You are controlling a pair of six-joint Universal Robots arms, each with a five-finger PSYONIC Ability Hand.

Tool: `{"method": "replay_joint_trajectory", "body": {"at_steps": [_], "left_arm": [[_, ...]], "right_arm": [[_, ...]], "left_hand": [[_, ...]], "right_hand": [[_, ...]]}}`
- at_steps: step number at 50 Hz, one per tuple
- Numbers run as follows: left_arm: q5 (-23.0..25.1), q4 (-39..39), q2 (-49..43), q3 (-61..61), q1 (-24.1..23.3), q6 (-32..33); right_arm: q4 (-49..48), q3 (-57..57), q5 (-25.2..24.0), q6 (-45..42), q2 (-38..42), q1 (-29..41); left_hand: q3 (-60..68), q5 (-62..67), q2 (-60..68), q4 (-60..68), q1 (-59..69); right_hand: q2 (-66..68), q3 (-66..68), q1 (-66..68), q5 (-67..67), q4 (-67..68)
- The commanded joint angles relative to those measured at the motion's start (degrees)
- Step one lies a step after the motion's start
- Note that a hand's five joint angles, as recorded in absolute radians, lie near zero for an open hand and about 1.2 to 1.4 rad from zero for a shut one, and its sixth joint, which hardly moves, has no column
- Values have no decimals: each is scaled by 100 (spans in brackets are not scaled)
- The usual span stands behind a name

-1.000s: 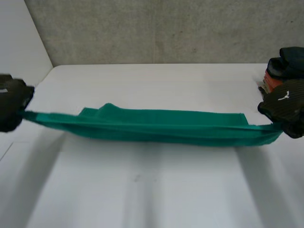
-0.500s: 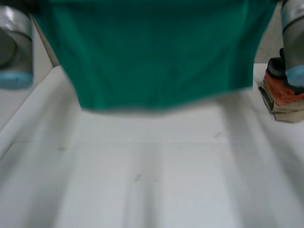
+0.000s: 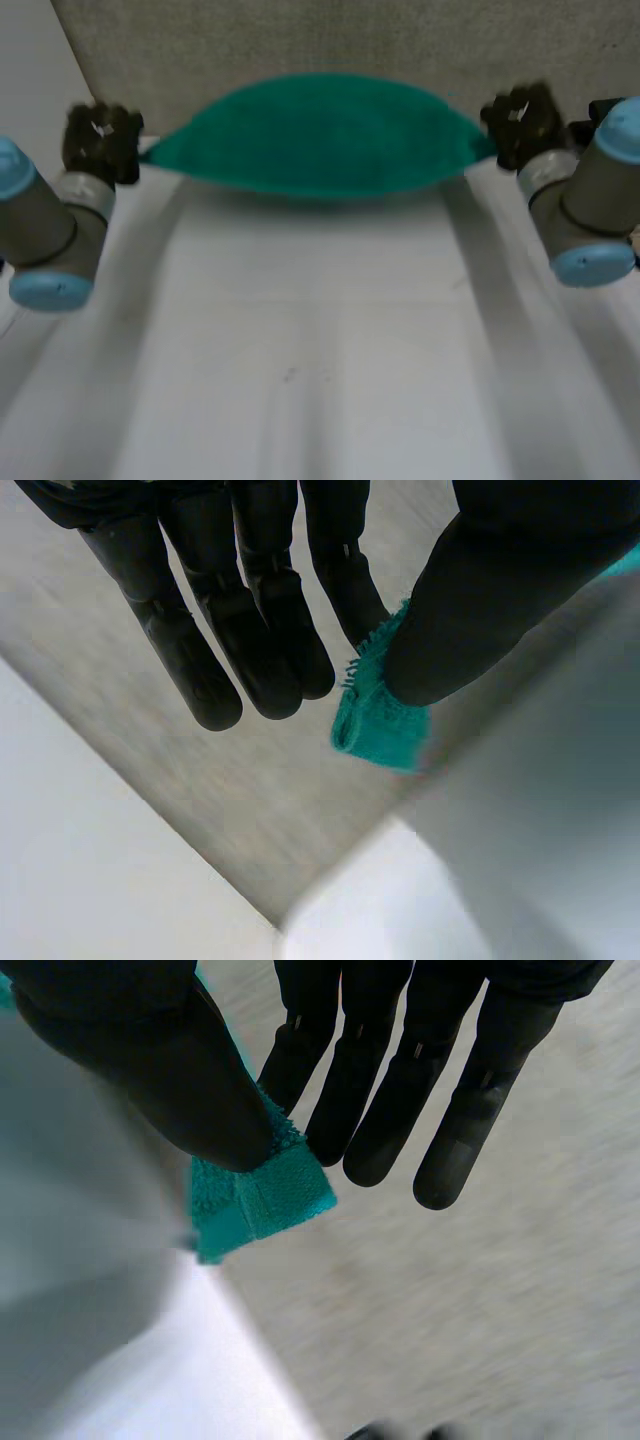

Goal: Fold the laundry.

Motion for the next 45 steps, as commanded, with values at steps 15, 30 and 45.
{"method": "replay_joint_trajectory", "body": {"at_steps": [15, 30, 45], "left_arm": [[281, -3792, 3234, -3931, 921, 4066], [810, -2009, 1778, -2535, 245, 2653], [-702, -1446, -701, 277, -432, 2433]], "right_arm": [[4321, 3048, 93, -2454, -2099, -650], [2266, 2601, 13, -1375, -1336, -458], [181, 730, 198, -1260, 448, -123]], "left_hand": [[1160, 1292, 1135, 1113, 1484], [1160, 1292, 1135, 1113, 1484], [1160, 1292, 1135, 1113, 1484]], "right_hand": [[1290, 1194, 1781, 1237, 1143], [1290, 1194, 1781, 1237, 1143], [1290, 1194, 1781, 1237, 1143]]}}
